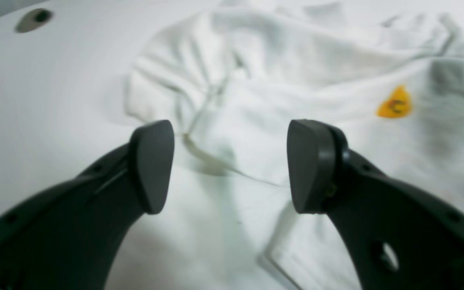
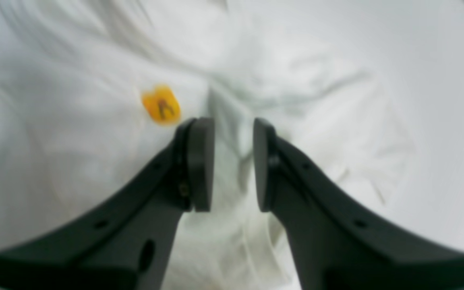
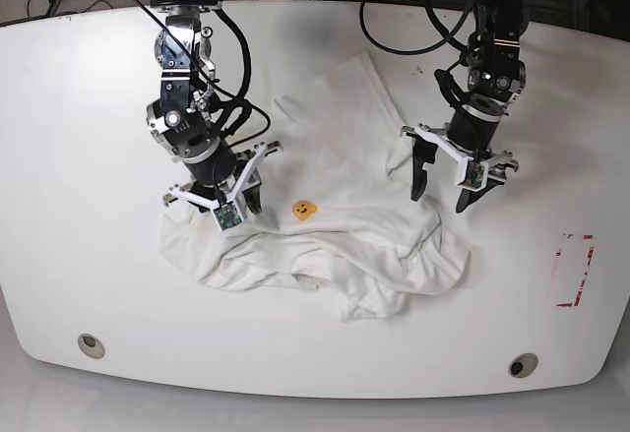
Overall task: Fold the T-shirt properly
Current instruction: 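Hold both grippers open above the shirt, positioning for a grasp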
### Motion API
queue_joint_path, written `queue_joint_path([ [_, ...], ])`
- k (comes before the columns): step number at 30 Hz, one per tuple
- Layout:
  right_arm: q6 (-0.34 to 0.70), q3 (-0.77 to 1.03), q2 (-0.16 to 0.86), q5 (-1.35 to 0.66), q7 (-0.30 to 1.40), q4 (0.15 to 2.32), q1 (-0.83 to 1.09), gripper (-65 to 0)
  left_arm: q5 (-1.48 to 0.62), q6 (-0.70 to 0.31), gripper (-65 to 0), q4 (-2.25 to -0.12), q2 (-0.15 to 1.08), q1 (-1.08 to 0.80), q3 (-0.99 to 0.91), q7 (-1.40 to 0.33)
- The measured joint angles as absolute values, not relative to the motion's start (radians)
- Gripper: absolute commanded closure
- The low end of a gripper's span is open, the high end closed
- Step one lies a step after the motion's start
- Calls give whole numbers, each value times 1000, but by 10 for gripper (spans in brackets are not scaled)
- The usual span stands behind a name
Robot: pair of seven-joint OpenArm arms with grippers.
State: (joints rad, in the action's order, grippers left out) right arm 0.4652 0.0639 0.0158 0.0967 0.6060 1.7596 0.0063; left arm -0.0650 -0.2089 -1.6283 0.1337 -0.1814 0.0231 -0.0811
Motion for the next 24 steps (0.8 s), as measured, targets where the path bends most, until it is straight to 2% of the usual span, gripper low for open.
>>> queue_joint_path([
  [2,465,61,12,84,599,1762,4,-175,-65,-209,-416,-1628,134,-183,23,-78],
  [11,427,72,55,49,619,1764,83,-5,-61,-202,-411,-1620,145,-181,13,-75],
  [24,447,64,78,56,594,1782,148,0,-61,-203,-405,-1614,151,-191,9,-82],
])
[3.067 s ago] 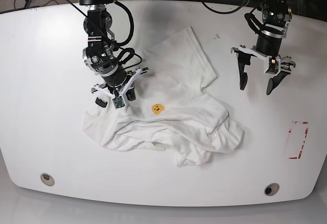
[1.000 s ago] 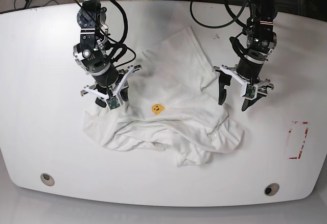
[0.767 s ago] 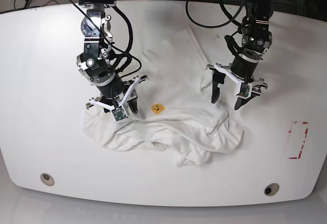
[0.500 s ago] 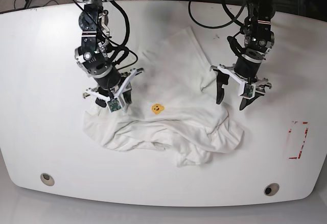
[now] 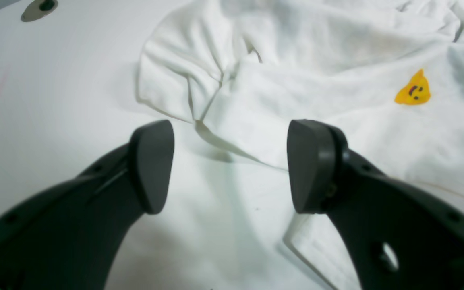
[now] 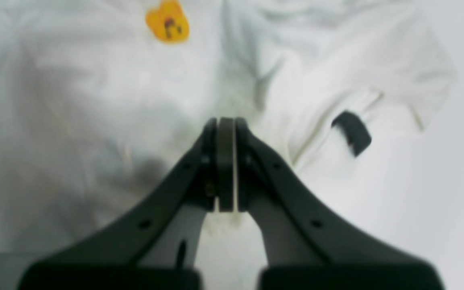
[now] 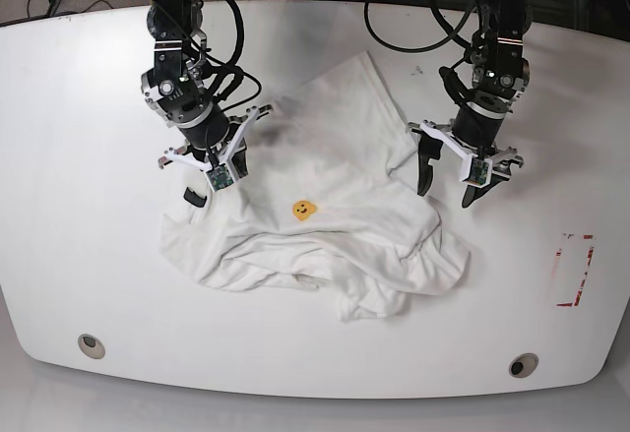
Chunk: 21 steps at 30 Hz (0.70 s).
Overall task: Fold the T-shirt properly
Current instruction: 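Hold both grippers open above the shirt, positioning for a grasp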
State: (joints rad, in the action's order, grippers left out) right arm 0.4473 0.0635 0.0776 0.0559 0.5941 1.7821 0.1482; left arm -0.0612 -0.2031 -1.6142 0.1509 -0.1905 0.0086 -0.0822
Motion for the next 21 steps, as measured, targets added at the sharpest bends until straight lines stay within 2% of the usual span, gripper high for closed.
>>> queue_joint_path([
  [2,446,66,78,61,599,1777,151,-147,-62,-204,-408,-1615,151,-191,6,-82],
  [6,455,65,68,74,611,1765,145,-220,-62,-211,-408,-1615,154,-188,6,-82],
  [14,482,57,33,71,612,1767,152,-201,-62,-215,-408,-1606,152,-164,30,-86],
  [21,484,57,31,69,610,1810,153,-210,-61,-214,-406,-1596,142,-166,34,-86],
])
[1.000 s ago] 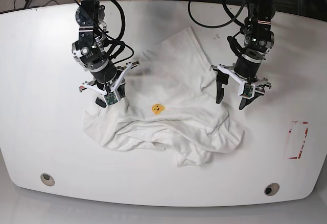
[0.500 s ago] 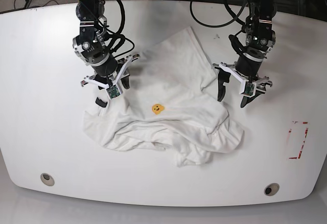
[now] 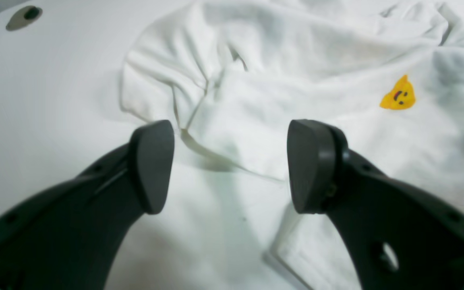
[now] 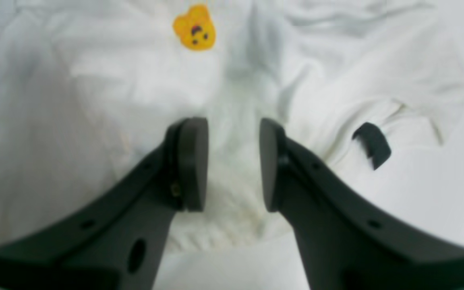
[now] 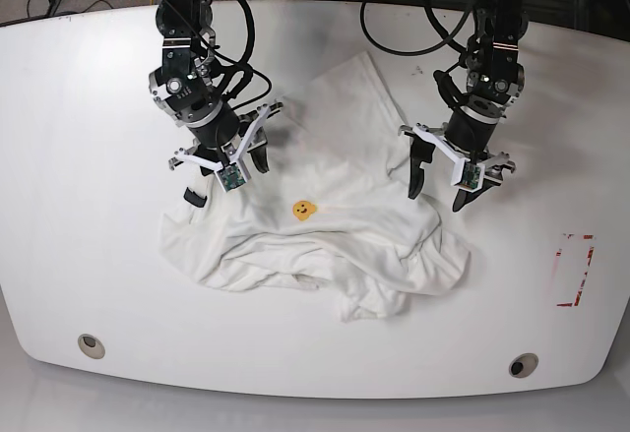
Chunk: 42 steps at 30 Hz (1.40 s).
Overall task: Fold the T-shirt properly
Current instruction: 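Hold both grippers open above the shirt, positioning for a grasp, then grasp the shirt edge near the black tag with the right gripper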
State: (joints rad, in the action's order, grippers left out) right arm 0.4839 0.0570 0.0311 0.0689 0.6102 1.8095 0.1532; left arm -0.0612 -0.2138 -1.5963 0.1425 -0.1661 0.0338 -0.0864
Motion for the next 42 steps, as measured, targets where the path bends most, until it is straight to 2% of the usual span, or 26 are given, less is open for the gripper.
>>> queue_joint_path([
  [7,490,44,42,66,622,1822,159,-233,-61,-210,-406,-1601,147,-175,21,-85],
  [18,487,51,47,56,622,1787,168,-231,-61,-206,-410,-1599,154,-205,17,-96],
  [25,461,44,31,81,701,1790,198,-231,-51,-202,-410,-1588,186,-255,-14,-147],
  [38,461,46,31,81,694,1840,189,-243,-53,-209,-411,-1608,184,-245,-56,-132],
  [40,461,49,31,79,693,1853,190,-270,-52,-201,-413,-1608,190,-244,-64,-135],
  [42,459,73,25,62,692,1862,189,-347,-53,-202,-413,-1610,192,-244,-64,-134],
])
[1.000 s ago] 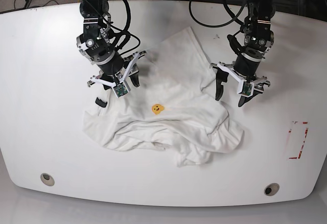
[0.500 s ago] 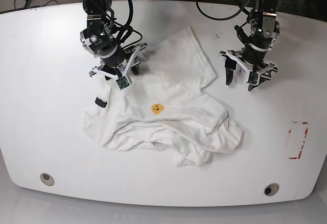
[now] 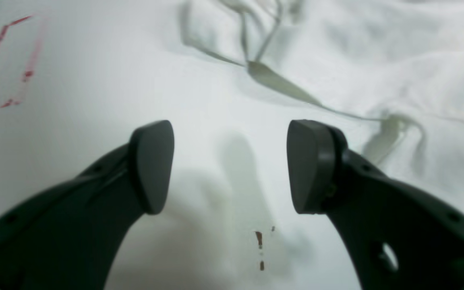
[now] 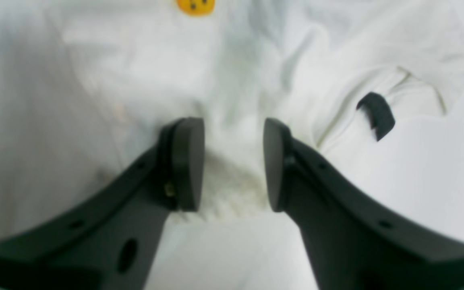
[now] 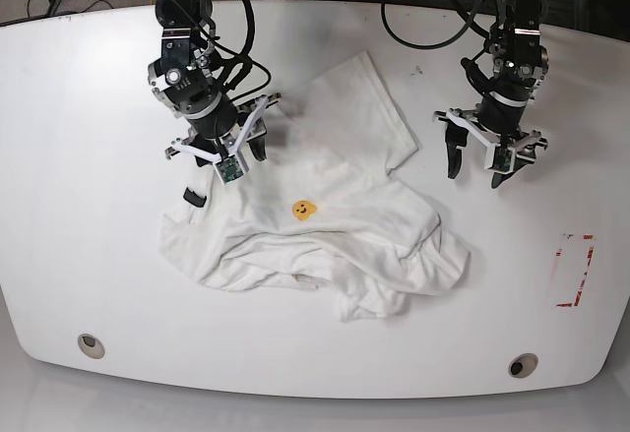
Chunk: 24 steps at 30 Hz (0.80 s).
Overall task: Fold the T-shirt properly
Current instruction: 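Grasp the shirt edge near the black tag with the right gripper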
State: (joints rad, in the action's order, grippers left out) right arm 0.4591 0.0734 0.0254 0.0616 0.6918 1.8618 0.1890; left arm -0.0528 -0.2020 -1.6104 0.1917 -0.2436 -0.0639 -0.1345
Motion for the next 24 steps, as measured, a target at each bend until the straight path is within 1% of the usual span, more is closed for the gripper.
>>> queue_joint_path([
  [2,444,104,12,59,685,1863,184,-445,-53,-203,-413,-1611,190,-244,-62,-134],
  [5,442,173,-17,67,685,1863,176,-564,-53,-211,-413,-1612,186,-244,-59,-135],
  [7,443,215,-33,70,693,1862,166,-610,-54,-211,-413,-1612,184,-244,-59,-134],
  [8,446,232,-37,76,693,1861,160,-620,-54,-211,-413,-1612,184,-244,-59,-134],
  [11,455,276,-52,75,690,1853,143,-620,-54,-210,-413,-1612,186,-244,-59,-134],
  [16,524,353,-75,60,690,1809,106,-620,-54,-210,-413,-1612,187,-244,-59,-134],
  [19,559,416,-83,-8,693,1769,89,-620,-54,-210,-413,-1612,187,-244,-59,-134],
  [24,570,489,-86,-131,692,1690,84,-620,-53,-210,-413,-1613,186,-244,-59,-135],
])
